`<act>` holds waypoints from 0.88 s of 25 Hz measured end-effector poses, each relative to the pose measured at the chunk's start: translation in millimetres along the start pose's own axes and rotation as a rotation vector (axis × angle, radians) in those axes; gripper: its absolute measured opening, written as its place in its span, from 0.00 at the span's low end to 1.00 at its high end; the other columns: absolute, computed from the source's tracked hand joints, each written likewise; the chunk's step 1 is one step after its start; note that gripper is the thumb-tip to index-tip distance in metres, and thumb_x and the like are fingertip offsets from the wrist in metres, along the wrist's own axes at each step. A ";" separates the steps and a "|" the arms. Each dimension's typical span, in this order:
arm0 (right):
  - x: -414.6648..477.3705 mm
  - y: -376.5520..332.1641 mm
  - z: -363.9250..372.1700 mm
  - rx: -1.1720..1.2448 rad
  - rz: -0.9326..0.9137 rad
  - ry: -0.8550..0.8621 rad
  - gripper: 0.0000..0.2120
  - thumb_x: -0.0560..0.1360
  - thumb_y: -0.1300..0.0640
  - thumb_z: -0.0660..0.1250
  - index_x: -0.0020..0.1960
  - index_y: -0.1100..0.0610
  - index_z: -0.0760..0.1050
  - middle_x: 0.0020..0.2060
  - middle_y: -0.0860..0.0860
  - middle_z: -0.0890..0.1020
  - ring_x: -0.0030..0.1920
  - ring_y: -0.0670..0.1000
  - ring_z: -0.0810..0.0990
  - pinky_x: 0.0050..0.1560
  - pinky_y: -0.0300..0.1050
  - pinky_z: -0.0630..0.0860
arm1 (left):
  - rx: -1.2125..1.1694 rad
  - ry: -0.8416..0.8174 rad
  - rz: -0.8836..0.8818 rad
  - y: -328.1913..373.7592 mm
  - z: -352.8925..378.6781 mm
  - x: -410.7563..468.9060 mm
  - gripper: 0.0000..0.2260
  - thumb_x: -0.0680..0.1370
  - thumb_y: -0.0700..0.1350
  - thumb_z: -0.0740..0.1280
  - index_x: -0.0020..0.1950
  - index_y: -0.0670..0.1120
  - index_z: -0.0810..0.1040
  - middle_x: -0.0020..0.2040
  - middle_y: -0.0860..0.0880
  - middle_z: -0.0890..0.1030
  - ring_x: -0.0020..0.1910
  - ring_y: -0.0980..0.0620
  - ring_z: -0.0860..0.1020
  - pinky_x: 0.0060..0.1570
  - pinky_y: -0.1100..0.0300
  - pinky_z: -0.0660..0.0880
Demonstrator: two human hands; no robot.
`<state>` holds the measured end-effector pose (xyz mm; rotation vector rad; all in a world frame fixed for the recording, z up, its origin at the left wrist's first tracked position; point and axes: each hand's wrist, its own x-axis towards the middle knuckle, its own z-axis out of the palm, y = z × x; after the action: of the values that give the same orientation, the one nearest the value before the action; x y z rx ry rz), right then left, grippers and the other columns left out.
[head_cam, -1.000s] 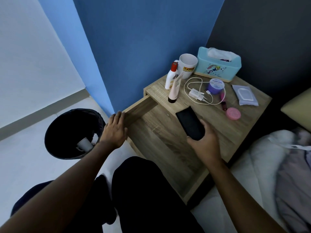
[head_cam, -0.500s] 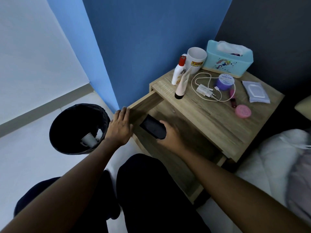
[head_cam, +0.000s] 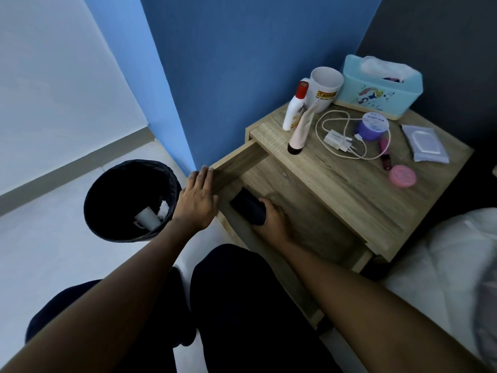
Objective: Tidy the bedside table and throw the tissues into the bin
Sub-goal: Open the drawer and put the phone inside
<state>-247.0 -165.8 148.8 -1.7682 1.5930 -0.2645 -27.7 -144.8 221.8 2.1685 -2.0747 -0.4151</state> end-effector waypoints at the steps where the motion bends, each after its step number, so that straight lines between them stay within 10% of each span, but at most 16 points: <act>1: -1.5 1.0 2.1 0.016 0.010 -0.007 0.40 0.65 0.51 0.77 0.72 0.46 0.62 0.64 0.57 0.75 0.62 0.59 0.74 0.59 0.56 0.76 | -0.001 -0.002 0.000 0.3 0.2 -0.2 0.30 0.81 0.50 0.55 0.80 0.43 0.48 0.80 0.44 0.51 0.78 0.41 0.51 0.71 0.40 0.62; 15: -20.7 39.0 -2.2 0.178 0.031 0.139 0.26 0.74 0.45 0.71 0.69 0.50 0.71 0.65 0.52 0.76 0.64 0.52 0.72 0.63 0.51 0.73 | -0.010 -0.003 -0.003 -0.2 0.0 -0.8 0.30 0.81 0.50 0.55 0.79 0.43 0.49 0.80 0.44 0.52 0.77 0.41 0.51 0.71 0.40 0.63; 22: -13.8 31.8 1.3 0.291 0.000 0.146 0.14 0.75 0.61 0.72 0.60 0.59 0.80 0.56 0.55 0.83 0.58 0.53 0.80 0.60 0.44 0.75 | -0.012 -0.004 -0.004 0.4 -0.1 -0.5 0.30 0.80 0.50 0.55 0.79 0.43 0.49 0.80 0.43 0.53 0.77 0.41 0.52 0.70 0.40 0.63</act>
<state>-273.8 -151.4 132.2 -1.5531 1.5651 -0.6056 -28.1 -144.4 222.0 2.1669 -2.0650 -0.4309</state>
